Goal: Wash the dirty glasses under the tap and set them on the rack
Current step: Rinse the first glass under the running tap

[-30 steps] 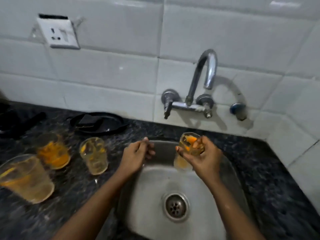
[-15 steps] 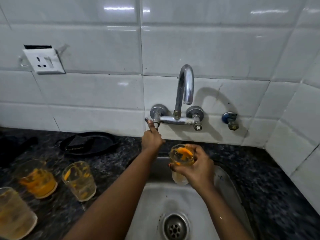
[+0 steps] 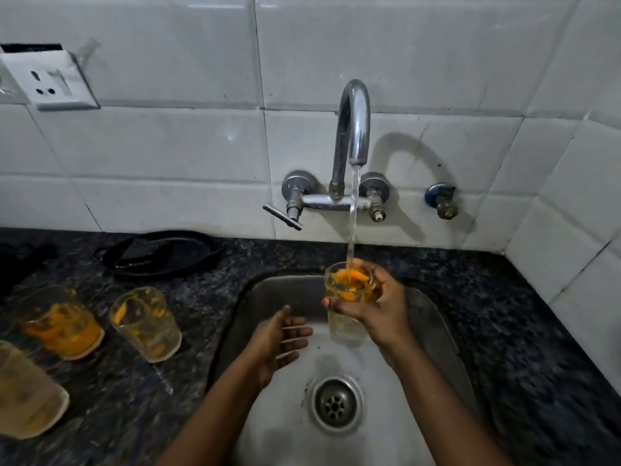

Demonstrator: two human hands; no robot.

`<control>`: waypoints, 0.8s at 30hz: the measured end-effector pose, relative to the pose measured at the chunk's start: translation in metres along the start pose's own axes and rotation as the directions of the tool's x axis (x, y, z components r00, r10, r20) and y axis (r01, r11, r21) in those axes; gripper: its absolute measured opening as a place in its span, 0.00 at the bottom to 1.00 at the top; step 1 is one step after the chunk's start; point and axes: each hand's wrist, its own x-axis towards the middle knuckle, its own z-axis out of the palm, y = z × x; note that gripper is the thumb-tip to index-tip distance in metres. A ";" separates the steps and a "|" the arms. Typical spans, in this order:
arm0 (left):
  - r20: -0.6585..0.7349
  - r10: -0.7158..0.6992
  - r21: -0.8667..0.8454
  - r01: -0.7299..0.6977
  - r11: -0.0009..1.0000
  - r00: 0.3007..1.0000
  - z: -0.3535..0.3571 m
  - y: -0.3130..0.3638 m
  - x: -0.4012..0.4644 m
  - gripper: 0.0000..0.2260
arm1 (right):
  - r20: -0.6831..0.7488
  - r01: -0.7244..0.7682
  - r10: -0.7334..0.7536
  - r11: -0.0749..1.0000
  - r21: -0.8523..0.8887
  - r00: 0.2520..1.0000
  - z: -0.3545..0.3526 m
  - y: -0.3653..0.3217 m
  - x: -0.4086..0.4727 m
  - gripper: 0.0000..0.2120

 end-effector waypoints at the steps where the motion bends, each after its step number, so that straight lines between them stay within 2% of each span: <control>1: -0.011 -0.024 -0.005 0.024 1.000 1.000 -0.004 -0.011 -0.003 0.17 | 0.020 -0.013 0.013 1.000 0.012 1.000 -0.001 0.003 -0.001 0.29; 5: -0.040 -0.054 0.004 0.054 0.999 0.998 -0.013 -0.036 -0.011 0.16 | 0.148 -0.126 0.110 0.987 0.100 0.983 -0.005 0.018 -0.004 0.29; 8: -0.066 -0.033 0.046 0.036 0.998 0.997 -0.017 -0.046 -0.016 0.16 | 0.252 -0.263 0.212 0.946 0.191 0.944 -0.003 0.031 -0.006 0.33; 11: -0.100 -0.006 0.080 0.014 0.997 0.995 -0.023 -0.050 -0.021 0.15 | 0.279 -0.412 0.348 0.885 0.219 0.895 0.003 0.047 -0.005 0.28; 15: -0.113 0.012 0.110 0.001 0.994 0.994 -0.029 -0.053 -0.023 0.14 | 0.354 -0.611 0.509 0.732 0.301 0.784 0.012 0.063 -0.005 0.24; 18: -0.108 0.036 0.111 -0.024 0.993 0.994 -0.029 -0.049 -0.022 0.14 | 0.457 -0.745 0.588 0.531 0.404 0.667 0.015 0.065 -0.006 0.17; 22: -0.096 0.061 0.107 -0.050 0.993 0.994 -0.024 -0.043 -0.022 0.13 | 0.455 -0.792 0.661 0.396 0.466 0.597 0.011 0.078 -0.006 0.14; 24: -0.085 0.062 0.108 -0.053 0.993 0.994 -0.021 -0.041 -0.022 0.13 | 0.422 -0.818 0.718 0.374 0.436 0.553 0.006 0.083 -0.009 0.15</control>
